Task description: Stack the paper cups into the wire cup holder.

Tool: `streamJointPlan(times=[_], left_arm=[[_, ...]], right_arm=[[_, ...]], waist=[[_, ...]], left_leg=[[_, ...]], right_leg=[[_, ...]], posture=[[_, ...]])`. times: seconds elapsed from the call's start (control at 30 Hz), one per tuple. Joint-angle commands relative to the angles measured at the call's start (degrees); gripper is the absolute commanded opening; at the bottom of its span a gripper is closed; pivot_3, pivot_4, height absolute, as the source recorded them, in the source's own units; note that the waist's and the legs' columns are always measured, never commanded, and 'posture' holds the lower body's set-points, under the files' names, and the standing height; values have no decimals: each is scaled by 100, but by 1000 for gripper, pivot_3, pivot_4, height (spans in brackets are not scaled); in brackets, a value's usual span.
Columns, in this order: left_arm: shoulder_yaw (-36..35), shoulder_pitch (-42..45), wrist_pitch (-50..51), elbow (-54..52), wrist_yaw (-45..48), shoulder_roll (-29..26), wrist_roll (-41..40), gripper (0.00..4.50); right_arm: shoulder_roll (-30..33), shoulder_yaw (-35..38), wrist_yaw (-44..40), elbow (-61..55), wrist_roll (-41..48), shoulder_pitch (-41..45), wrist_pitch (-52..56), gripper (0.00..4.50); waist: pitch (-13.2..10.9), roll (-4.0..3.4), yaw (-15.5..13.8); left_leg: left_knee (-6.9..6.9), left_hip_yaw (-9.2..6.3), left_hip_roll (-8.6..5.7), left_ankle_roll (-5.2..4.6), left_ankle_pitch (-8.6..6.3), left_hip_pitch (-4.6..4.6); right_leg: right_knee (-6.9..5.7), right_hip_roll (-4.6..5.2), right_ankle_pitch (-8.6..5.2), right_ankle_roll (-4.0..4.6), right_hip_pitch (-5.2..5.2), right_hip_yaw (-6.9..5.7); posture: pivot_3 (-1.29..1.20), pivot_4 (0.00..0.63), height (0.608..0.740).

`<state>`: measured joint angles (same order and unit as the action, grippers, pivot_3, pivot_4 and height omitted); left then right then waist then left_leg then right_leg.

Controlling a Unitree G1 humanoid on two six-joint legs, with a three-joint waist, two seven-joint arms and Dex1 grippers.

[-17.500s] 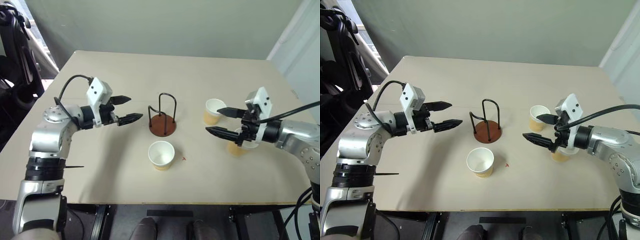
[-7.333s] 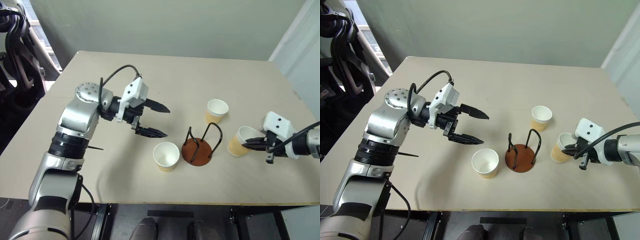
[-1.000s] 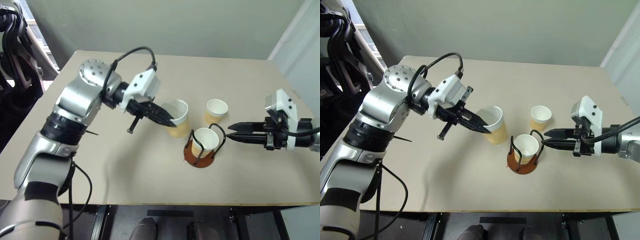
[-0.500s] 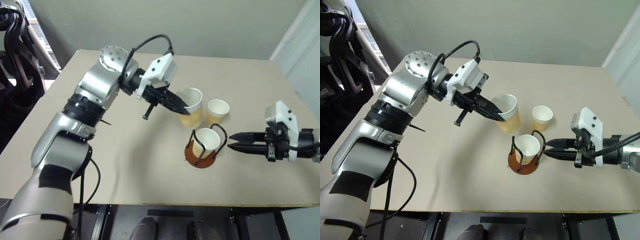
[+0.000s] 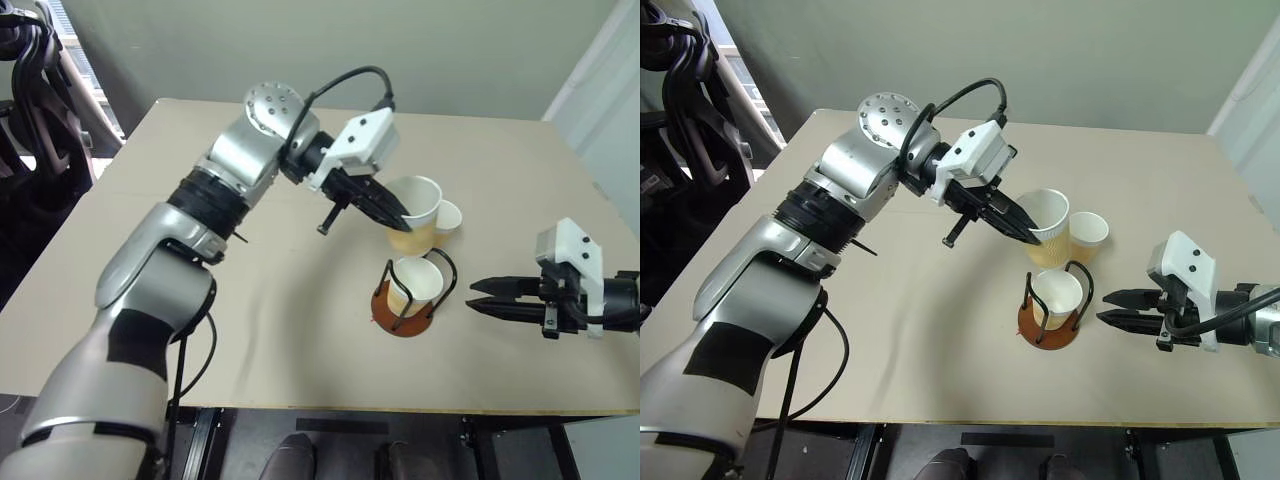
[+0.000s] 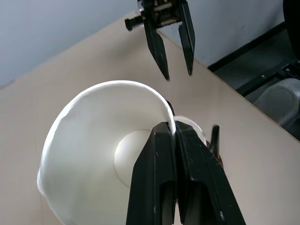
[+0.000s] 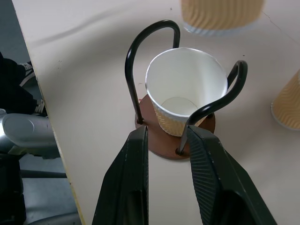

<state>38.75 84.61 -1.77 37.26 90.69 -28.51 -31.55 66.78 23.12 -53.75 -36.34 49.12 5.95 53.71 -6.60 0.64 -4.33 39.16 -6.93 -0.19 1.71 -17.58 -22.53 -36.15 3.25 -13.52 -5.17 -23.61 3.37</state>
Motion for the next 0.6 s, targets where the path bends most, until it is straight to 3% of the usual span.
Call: streamJointPlan(times=[0.03, 0.3, 0.6], left_arm=[[74, 311, -202, 80, 181, 89, -145, 40], [666, 417, -308, -103, 181, 42, -420, 40], [837, 423, -353, -101, 181, 91, -510, 40]], right_arm=[[53, 304, 47, -106, 8, -16, -12, 1214], [40, 371, 85, -142, 59, -67, 46, 1214], [-3, 371, 171, -161, 110, -49, 62, 1214]], waist=[[0, 0, -3], [0, 0, -15], [0, 0, -22]], left_leg=[[0, 2, -1, 0, 0, 0], [2, 3, -1, -2, -1, -2], [6, 4, -1, -3, 0, -4]], right_leg=[[0, -1, 0, 0, 0, 0], [4, -2, 3, -6, 0, 1], [4, -3, 4, -7, 0, 1]], posture=[[0, 150, 740], [0, 150, 740], [0, 150, 740]])
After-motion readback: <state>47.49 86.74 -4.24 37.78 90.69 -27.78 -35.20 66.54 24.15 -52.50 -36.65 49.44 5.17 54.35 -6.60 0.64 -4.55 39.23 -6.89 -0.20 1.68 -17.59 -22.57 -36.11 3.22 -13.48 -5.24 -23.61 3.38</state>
